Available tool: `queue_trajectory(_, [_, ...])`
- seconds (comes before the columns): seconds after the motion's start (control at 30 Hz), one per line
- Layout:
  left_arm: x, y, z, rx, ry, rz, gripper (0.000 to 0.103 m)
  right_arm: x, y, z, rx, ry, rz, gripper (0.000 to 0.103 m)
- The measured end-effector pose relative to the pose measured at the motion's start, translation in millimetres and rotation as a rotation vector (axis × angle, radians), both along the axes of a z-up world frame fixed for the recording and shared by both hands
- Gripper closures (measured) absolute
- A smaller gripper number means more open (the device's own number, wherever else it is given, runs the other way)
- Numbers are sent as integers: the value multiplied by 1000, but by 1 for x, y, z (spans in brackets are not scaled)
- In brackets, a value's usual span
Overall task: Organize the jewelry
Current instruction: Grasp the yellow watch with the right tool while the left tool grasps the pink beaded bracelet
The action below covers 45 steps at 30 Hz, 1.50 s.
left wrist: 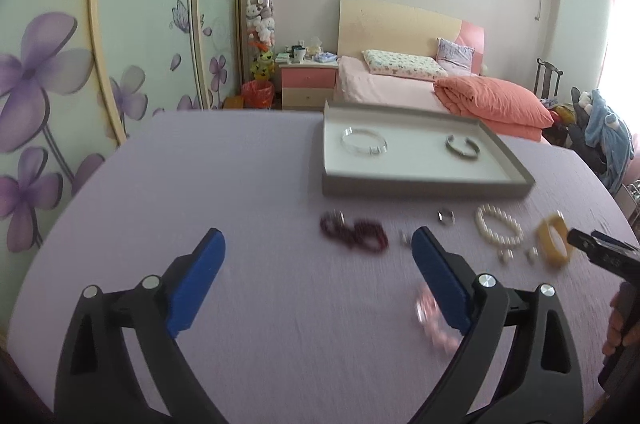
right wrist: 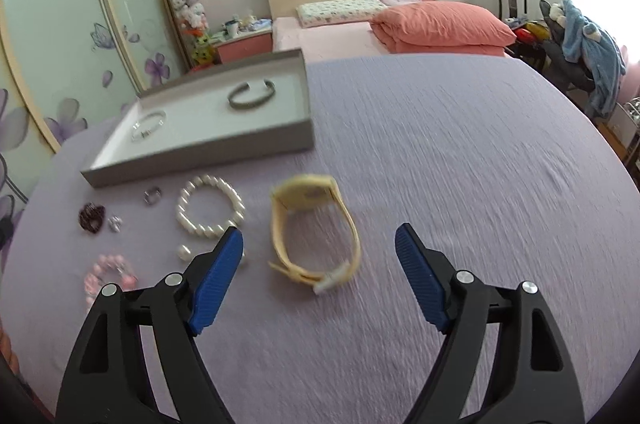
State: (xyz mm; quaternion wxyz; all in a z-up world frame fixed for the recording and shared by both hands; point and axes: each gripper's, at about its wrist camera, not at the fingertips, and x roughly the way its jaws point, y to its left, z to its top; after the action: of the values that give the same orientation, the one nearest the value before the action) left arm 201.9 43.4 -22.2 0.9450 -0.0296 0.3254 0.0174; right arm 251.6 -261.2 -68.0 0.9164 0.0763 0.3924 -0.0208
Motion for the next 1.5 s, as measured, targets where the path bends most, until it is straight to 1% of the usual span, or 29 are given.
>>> queue_trajectory(0.03, [-6, -1, -4, -5, 5, -4, 11, -2, 0, -2, -8, 1, -7, 20])
queue_trajectory(0.13, [-20, -11, -13, -8, 11, -19, 11, 3, 2, -7, -48, 8, -18, 16])
queue_trajectory(0.27, [-22, -25, -23, 17, 34, -45, 10, 13, 3, -16, -77, 35, -20, 16])
queue_trajectory(0.37, [-20, -37, -29, 58, 48, -69, 10, 24, 4, -24, -79, 69, -23, 16])
queue_trajectory(0.53, [-20, -52, -34, 94, 52, -108, 10, 32, 7, -35, -78, 103, -19, 17])
queue_trajectory(0.7, [-16, -57, -38, 104, 65, -123, 10, 33, 10, -37, -79, 108, -16, 31])
queue_trajectory(0.73, [-14, -58, -39, 105, 67, -124, 10, 34, 10, -36, -86, 107, -19, 35])
queue_trajectory(0.77, [-13, -59, -40, 104, 69, -126, 10, 33, 10, -36, -85, 106, -18, 41])
queue_trajectory(0.83, [-12, -61, -41, 104, 73, -125, 10, 31, 10, -35, -85, 105, -13, 49])
queue_trajectory(1.07, [-4, -61, -45, 100, 90, -132, 10, 28, 8, -33, -64, 103, -2, 62])
queue_trajectory(1.13, [-1, -63, -48, 104, 100, -134, 11, 25, 8, -32, -47, 100, 9, 64])
queue_trajectory(1.17, [0, -65, -49, 105, 105, -137, 12, 25, 9, -31, -35, 98, 11, 65])
queue_trajectory(1.23, [3, -69, -53, 120, 118, -140, 22, 19, 8, -27, -9, 80, 7, 65])
queue_trajectory(1.27, [6, -72, -54, 126, 127, -138, 24, 18, 7, -25, 3, 74, 7, 65])
queue_trajectory(1.33, [13, -77, -59, 125, 153, -142, 36, 13, 7, -19, 30, 55, 13, 65])
queue_trajectory(1.4, [19, -82, -62, 124, 177, -154, 43, 10, 9, -13, 36, 42, 22, 65])
queue_trajectory(1.5, [27, -92, -67, 147, 196, -166, 49, 7, 12, -4, 37, 22, 38, 65])
